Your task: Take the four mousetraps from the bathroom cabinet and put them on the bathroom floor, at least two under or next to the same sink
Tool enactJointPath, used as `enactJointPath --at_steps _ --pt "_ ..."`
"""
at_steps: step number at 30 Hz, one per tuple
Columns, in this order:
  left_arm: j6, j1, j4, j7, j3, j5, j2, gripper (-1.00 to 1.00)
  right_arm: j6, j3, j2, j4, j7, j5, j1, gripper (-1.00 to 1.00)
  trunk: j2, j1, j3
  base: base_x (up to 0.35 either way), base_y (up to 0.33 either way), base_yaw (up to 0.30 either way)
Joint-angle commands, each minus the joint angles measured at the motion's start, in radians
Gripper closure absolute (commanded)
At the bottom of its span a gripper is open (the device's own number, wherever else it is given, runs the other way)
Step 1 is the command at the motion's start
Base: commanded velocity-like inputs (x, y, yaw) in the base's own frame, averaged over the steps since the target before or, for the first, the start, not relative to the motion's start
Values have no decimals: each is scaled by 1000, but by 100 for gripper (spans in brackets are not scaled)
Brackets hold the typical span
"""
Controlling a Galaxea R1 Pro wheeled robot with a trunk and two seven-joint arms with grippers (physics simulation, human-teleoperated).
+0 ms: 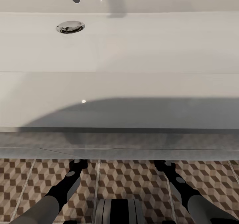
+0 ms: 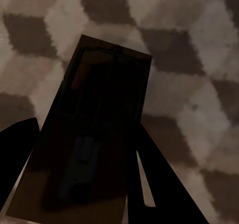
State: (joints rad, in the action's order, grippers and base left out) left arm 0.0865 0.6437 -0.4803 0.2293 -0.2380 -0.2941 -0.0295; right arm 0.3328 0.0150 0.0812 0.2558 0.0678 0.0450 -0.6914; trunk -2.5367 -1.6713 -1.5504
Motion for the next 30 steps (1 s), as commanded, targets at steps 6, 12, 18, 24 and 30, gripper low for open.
enactJointPath --at_steps 6,12,18,24,30 --pt "4 0 -2 29 -9 -9 3 100 3 2 0 -1 9 9 0 100 0 0 -1 0 0 0" --pt "4 0 -3 87 -10 -9 10 100 3 2 0 -1 9 9 0 100 0 0 -1 0 0 0" --pt "4 0 -8 98 -13 -10 19 100 3 2 0 -1 9 9 0 100 0 0 -1 0 0 0" --pt "5 0 -17 94 -13 -10 31 100 3 2 0 -1 9 9 0 100 0 0 -1 0 0 0" --pt "7 0 -34 50 -14 -12 32 100 3 2 0 -1 9 9 0 100 0 0 -1 0 0 0"
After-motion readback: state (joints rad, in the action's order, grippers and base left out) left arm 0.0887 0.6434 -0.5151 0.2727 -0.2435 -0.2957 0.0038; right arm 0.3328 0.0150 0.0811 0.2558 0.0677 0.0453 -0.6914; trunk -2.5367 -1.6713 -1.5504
